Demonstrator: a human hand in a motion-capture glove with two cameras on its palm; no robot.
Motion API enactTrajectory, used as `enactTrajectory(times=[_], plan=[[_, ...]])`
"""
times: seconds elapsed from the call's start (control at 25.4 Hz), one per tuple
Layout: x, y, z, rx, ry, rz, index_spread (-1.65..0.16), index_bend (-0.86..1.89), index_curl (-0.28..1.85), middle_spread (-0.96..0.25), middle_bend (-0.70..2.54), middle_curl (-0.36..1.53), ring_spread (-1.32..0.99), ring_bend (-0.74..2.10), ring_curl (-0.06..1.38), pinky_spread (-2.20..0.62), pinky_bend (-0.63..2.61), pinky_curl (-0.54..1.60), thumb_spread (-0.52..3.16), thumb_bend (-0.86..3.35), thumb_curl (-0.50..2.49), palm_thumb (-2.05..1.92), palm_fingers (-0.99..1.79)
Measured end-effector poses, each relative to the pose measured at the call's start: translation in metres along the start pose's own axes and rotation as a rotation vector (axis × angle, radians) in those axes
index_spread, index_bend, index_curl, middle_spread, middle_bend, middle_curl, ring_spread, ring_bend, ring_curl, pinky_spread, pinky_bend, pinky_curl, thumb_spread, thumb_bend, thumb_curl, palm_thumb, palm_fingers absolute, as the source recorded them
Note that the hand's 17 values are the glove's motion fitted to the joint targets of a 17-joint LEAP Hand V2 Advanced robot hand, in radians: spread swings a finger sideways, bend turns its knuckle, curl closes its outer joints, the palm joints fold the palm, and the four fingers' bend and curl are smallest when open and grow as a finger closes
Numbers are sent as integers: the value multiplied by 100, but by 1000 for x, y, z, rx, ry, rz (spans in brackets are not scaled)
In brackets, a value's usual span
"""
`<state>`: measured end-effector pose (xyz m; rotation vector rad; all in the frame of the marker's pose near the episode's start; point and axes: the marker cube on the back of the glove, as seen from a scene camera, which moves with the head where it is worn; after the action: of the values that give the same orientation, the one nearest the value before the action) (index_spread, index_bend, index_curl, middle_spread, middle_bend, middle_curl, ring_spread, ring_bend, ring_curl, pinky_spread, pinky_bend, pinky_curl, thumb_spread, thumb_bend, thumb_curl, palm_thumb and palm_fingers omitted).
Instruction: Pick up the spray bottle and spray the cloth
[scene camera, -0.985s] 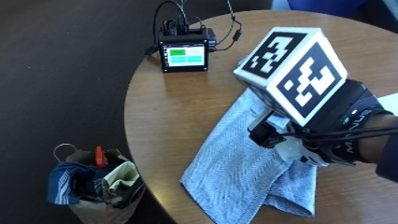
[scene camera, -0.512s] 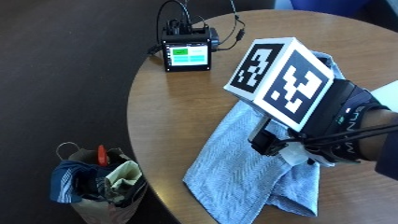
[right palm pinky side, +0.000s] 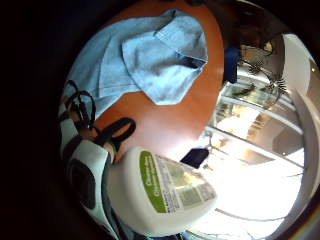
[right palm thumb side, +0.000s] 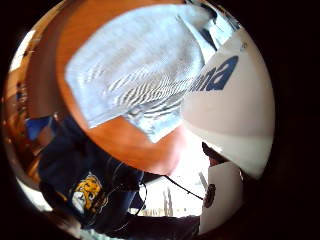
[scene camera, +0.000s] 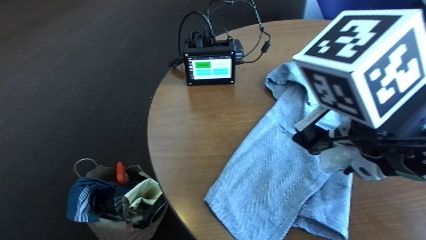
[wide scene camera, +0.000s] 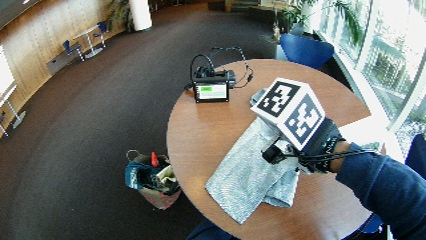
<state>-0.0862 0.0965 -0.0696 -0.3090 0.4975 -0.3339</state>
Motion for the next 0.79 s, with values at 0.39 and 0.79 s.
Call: enactTrajectory(times=[0.39, 0.79], plan=[[18, 28, -17, 370, -650, -8, -24, 17, 45, -19, 69, 51, -24, 73, 47, -32, 45, 38, 43, -3, 71, 100, 136], [11, -3, -36, 673, -1320, -22, -24, 17, 45, -19, 69, 51, -24, 73, 46, -31, 45, 38, 44, -3, 71, 100, 135]])
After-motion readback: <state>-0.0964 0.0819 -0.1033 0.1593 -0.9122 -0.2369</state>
